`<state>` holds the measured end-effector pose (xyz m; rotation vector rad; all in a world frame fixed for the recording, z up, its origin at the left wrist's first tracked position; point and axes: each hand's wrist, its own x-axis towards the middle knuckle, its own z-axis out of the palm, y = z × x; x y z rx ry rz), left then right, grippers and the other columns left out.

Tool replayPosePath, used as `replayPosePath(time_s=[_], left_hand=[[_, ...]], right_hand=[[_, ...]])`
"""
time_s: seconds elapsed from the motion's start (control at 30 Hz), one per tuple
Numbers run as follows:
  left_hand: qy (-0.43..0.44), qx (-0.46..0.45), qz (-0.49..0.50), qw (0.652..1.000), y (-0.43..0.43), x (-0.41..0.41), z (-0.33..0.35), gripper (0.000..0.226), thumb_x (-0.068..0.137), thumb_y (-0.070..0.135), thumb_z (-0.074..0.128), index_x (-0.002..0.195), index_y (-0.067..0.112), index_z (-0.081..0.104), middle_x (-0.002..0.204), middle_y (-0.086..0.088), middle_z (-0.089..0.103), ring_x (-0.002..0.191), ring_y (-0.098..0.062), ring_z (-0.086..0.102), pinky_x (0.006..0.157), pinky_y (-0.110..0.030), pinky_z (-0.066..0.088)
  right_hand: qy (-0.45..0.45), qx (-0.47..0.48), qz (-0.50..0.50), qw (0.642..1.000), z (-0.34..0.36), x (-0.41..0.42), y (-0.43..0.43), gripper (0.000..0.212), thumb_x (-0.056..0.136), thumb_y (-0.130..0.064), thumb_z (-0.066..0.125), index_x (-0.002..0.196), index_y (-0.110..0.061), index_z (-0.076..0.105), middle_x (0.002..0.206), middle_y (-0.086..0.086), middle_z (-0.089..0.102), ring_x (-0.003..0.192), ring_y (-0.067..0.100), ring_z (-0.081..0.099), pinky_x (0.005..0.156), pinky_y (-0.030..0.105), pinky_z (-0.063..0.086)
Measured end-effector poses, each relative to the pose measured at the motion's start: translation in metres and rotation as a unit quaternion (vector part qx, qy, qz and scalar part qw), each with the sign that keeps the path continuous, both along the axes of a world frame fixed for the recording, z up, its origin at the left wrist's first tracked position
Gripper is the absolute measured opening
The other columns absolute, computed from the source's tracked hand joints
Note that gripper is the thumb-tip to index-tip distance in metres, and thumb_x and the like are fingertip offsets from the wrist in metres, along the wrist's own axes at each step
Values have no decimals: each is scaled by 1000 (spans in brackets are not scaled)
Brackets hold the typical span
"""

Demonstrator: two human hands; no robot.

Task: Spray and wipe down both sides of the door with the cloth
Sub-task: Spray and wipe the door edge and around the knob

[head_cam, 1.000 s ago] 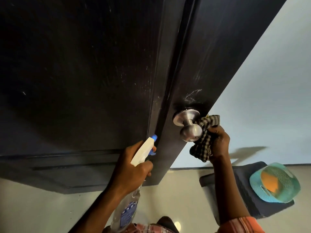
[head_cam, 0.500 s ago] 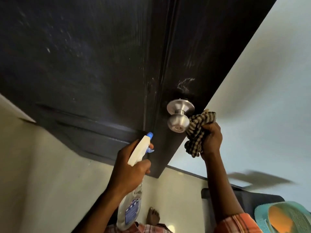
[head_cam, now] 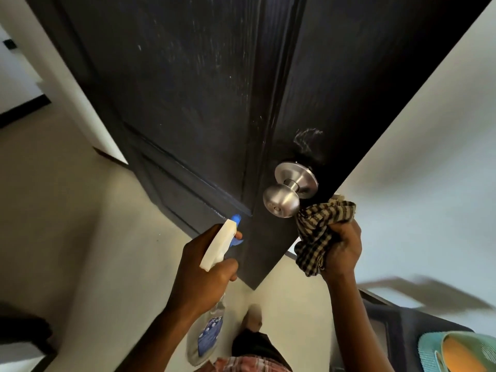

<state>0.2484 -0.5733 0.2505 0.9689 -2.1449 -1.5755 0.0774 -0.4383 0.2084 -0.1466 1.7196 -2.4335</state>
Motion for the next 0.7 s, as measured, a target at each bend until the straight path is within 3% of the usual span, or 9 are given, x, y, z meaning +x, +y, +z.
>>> replayPosePath(time_s=[0.1,0.2,0.27,0.33,0.5,0.6,0.63,0.7], left_hand=[[-8,8,11,1000,6,43,-8,39,77,0,74,92,30,54,73,10,56,66,-20,60,56,-3,47],[2,6,18,1000,15,88,-8,40,76,0,75,89,31,53,63,16,58,71,-8,64,55,-2,47],[12,4,21,1000,22,117,-5,45,76,-2,74,83,37,52,60,22,61,76,7,61,52,-1,45],[15,6,31,999,28,144,-2,48,76,-5,73,81,38,52,62,28,61,76,10,60,53,-2,45],[24,12,45,999,40,196,3,52,75,-9,71,83,39,53,68,26,62,77,11,59,51,-7,47],[38,23,61,997,42,219,8,54,73,-13,69,90,38,57,81,43,58,79,13,56,50,-9,47],[43,23,68,997,42,227,8,51,72,-14,68,94,32,63,82,39,60,77,9,58,48,-10,45],[53,27,88,994,42,237,9,48,71,-17,66,98,24,67,83,35,61,70,3,60,46,-11,43]], right_hand=[[-3,-13,8,1000,0,36,-1,45,83,0,39,53,-27,58,60,-13,53,62,0,52,59,15,46],[-12,-20,12,1000,5,74,-3,19,84,0,40,71,-11,48,68,-7,55,66,1,55,60,16,48],[-33,-17,12,999,7,100,-2,21,88,5,36,75,-9,45,70,-6,56,64,-2,56,60,16,48],[-37,0,28,999,10,126,-1,18,88,3,39,78,-9,47,75,-4,55,66,-2,58,62,17,49],[-79,26,55,995,3,182,-3,15,91,-1,41,104,-3,48,100,2,51,92,12,53,71,21,47],[-84,38,101,991,0,211,-10,49,73,-19,49,116,5,48,112,16,47,102,26,49,79,30,47],[-85,40,116,989,0,219,-12,52,69,-20,49,114,6,49,112,16,46,102,27,49,79,31,47],[-87,36,138,986,-2,233,-16,38,67,-20,49,99,1,51,105,13,47,96,22,50,76,29,45]])
